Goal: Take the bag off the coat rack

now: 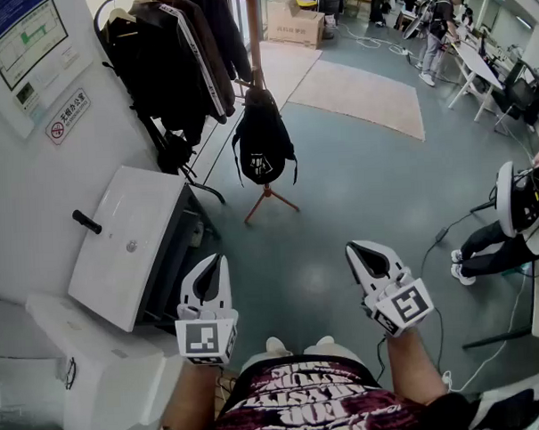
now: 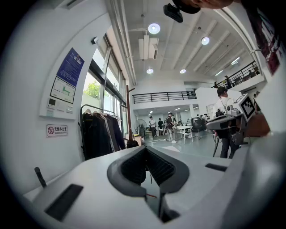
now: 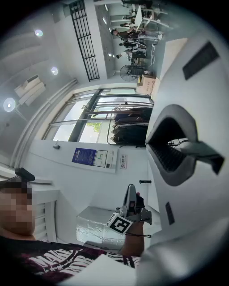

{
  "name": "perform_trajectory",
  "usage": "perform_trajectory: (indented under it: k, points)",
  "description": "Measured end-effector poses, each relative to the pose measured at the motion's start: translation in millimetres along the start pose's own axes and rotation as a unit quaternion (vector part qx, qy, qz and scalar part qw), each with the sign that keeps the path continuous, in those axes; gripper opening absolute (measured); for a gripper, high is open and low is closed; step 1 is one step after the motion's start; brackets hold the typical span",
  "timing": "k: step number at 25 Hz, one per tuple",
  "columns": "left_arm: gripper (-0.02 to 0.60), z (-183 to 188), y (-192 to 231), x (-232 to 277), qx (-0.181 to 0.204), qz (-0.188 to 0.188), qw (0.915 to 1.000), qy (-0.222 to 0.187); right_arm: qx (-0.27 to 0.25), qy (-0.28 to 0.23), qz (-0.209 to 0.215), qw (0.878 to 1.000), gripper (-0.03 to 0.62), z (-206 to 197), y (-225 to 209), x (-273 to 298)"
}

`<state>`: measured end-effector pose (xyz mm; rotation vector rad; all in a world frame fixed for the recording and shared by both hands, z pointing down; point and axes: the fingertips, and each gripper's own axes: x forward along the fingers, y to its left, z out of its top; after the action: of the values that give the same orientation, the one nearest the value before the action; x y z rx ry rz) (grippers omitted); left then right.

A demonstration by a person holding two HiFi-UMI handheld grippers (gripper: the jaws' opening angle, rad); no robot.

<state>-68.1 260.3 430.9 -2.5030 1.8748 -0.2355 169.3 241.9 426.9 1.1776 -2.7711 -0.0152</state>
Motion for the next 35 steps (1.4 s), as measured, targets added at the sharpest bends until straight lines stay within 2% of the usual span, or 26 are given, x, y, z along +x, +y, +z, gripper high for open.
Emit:
perform_trajectory:
  k: [7, 16, 22, 29, 35]
  points:
    - [0.006, 8, -4, -16, 0.01, -0.002, 0.9999, -0.014, 0.001, -0.007, 0.003, 1.0, 0.004, 6, 19, -4]
    - [0.006, 11, 2, -34, 0.042, 0.015, 0.9986, -0.027, -0.006, -0.003, -0.002, 1.0, 0.005, 10, 39, -2]
    - [0.006, 4, 6, -45, 0.033, 0.02, 0.999, -0.022, -0.001, 0.016, -0.008, 1.0, 0.005, -4, 49, 0]
    - [0.006, -9, 5, -29, 0.036, 0.016, 0.9992, -0.008, 0.011, 0.018, -0.009, 1.0, 0.005, -6, 35, 15]
    - [0.006, -4, 8, 6, 0.036, 0.019, 0.9991, -0.012, 0.015, 0.016, 0.006, 1.0, 0.005, -11, 16, 35]
